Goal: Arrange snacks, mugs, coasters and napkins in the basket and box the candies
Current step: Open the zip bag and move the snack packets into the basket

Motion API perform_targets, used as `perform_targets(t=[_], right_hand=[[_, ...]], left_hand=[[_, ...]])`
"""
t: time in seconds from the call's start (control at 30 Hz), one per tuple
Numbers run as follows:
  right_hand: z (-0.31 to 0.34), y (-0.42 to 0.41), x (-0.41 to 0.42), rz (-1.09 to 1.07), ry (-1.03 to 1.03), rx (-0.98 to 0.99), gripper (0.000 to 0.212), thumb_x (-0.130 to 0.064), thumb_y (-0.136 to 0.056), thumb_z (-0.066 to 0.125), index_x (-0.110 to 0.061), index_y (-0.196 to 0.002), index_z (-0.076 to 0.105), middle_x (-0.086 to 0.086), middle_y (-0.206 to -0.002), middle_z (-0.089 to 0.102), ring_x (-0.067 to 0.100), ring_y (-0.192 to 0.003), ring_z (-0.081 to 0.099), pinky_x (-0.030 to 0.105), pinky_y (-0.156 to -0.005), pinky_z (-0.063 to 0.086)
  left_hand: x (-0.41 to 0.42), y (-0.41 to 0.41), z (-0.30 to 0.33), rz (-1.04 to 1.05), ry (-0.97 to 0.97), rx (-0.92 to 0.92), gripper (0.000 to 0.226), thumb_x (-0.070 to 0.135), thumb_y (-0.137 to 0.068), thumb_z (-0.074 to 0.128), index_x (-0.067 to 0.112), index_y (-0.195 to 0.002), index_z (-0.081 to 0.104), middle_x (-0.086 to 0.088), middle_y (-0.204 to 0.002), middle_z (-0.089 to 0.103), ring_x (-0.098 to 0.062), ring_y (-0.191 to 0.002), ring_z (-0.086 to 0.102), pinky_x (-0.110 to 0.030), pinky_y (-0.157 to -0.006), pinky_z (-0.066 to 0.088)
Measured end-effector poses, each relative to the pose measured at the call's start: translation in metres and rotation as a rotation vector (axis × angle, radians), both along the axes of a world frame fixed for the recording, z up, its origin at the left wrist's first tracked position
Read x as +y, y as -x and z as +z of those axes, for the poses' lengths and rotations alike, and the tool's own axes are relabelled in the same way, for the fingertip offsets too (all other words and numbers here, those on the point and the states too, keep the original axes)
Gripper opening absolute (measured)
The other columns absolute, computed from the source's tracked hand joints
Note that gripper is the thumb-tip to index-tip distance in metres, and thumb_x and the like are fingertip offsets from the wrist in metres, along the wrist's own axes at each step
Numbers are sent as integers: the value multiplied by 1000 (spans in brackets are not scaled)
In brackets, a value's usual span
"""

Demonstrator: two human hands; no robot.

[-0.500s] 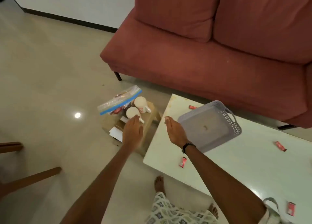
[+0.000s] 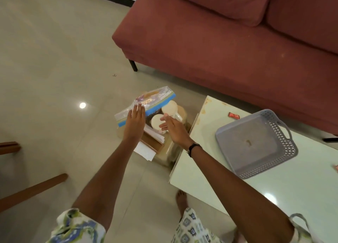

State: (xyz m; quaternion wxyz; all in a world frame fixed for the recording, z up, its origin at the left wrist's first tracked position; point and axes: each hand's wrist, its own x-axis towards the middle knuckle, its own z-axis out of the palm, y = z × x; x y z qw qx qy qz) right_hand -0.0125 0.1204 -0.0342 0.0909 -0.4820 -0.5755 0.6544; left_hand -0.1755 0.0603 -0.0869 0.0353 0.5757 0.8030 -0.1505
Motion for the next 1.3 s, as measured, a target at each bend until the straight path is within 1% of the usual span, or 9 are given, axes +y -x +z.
perform_targets(t=[0.17, 0.27, 0.57, 0.77, 0.87, 1.0, 1.13, 1.23, 1.3], right_hand=[[-10, -11, 1, -47, 65, -4, 44, -36, -101, 31, -5, -117, 59, 17, -107, 67, 17, -93, 61, 7, -64, 46], [-10, -20, 4, -40, 68, -26, 42, -37, -101, 31, -10, -115, 60, 14, -106, 69, 19, -94, 64, 18, -71, 45], [40, -33, 3, -94, 44, 88, 47, -41, -100, 30, -8, -110, 63, 16, -103, 70, 19, -87, 63, 18, -69, 46], [87, -56, -6, -132, 7, 176, 49, -39, -102, 27, -7, -108, 64, 16, -107, 69, 21, -90, 65, 22, -75, 47], [116, -82, -11, -148, -68, 216, 50, -39, -101, 28, -7, -110, 65, 10, -103, 71, 20, -92, 67, 18, -73, 49], [138, -135, -21, -200, -143, 225, 37, -32, -101, 37, -7, -108, 63, 8, -101, 69, 20, -89, 67, 23, -75, 53], [145, -201, -38, -307, -145, 111, 39, -42, -93, 52, -5, -91, 64, 8, -88, 70, 17, -78, 69, 24, -69, 57], [144, -259, -52, -375, -139, 13, 52, -48, -86, 60, 4, -85, 64, 9, -81, 72, 12, -67, 70, 29, -66, 59], [141, -299, -61, -404, -118, -36, 45, -40, -86, 63, 5, -85, 65, 10, -82, 72, 14, -64, 70, 31, -65, 60]], left_hand=[[-2, 15, 9, 9, -128, -44, 37, 7, -73, 70, -9, -104, 60, -25, -95, 70, -36, -84, 70, -38, -65, 58], [3, 16, 32, 176, -255, -155, 15, 0, -76, 59, -1, -92, 59, -18, -72, 68, -32, -59, 67, -31, -49, 53], [42, 6, 149, 394, -465, -275, 25, -3, -84, 44, -3, -105, 56, -27, -93, 65, -46, -83, 61, -44, -68, 47], [22, -49, 194, 498, -566, -650, 24, 11, -85, 49, -5, -82, 67, -18, -74, 65, -27, -65, 54, -31, -60, 37], [11, -88, 204, 526, -578, -749, 26, 20, -81, 57, -3, -78, 69, -20, -71, 68, -36, -69, 63, -39, -64, 49], [-6, -161, 211, 528, -577, -876, 17, 19, -80, 67, 4, -83, 74, -16, -75, 74, -30, -73, 69, -40, -72, 56], [-25, -249, 207, 444, -535, -890, 15, 18, -81, 66, 6, -82, 73, -9, -73, 73, -21, -65, 65, -30, -60, 51], [-41, -317, 206, 365, -527, -854, 13, 16, -81, 65, 6, -77, 72, -2, -66, 68, -11, -54, 54, -16, -48, 32], [-51, -359, 204, 326, -535, -859, 11, 14, -78, 68, 5, -73, 72, -7, -67, 71, -15, -56, 59, -20, -50, 37]])
